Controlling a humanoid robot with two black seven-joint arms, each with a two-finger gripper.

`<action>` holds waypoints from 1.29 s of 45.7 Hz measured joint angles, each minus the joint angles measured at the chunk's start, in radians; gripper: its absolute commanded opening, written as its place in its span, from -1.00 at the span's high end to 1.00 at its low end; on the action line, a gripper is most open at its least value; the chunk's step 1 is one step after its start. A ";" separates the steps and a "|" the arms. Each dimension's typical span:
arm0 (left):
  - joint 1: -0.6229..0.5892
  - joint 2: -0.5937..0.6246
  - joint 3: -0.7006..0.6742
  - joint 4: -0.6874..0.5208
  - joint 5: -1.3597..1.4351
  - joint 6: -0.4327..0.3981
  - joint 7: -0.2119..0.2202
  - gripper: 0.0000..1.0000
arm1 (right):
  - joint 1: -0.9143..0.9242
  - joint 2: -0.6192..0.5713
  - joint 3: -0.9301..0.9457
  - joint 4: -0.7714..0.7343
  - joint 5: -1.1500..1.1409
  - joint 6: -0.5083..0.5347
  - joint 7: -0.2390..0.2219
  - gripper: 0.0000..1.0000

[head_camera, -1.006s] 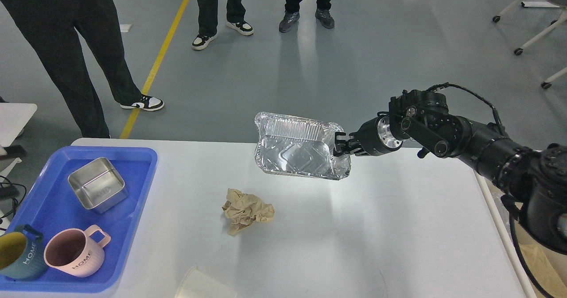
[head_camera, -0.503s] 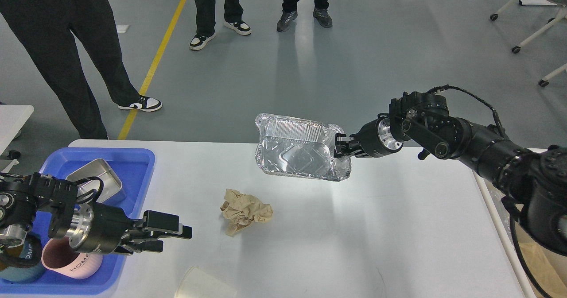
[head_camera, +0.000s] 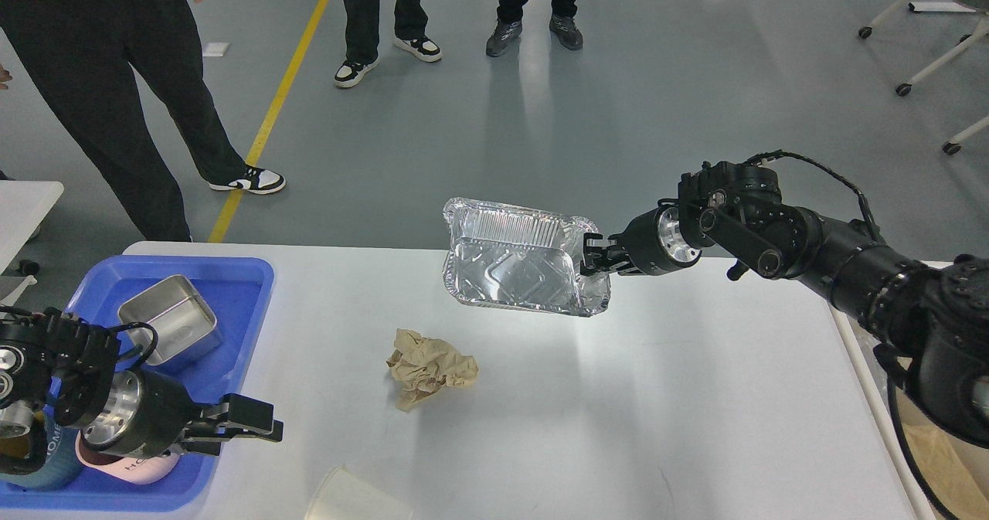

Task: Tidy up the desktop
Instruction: 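Grasp the white paper cup beside the blue bin with the left gripper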

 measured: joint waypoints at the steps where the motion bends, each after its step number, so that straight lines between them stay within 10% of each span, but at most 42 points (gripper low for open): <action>1: 0.000 -0.011 0.006 0.004 0.010 0.000 0.000 -0.80 | -0.001 0.000 0.000 0.000 0.000 0.000 0.000 1.00; 42: 0.000 -0.334 0.092 0.118 0.259 0.000 -0.011 -0.19 | -0.026 -0.004 0.001 0.001 0.000 -0.010 0.005 1.00; 54: 0.000 -0.335 0.093 0.118 0.261 0.000 -0.011 0.93 | -0.024 -0.003 0.001 0.002 0.000 -0.011 0.005 1.00; 59: -0.002 -0.333 0.093 0.118 0.261 0.000 -0.011 1.00 | -0.023 -0.003 0.001 0.002 0.001 -0.011 0.005 1.00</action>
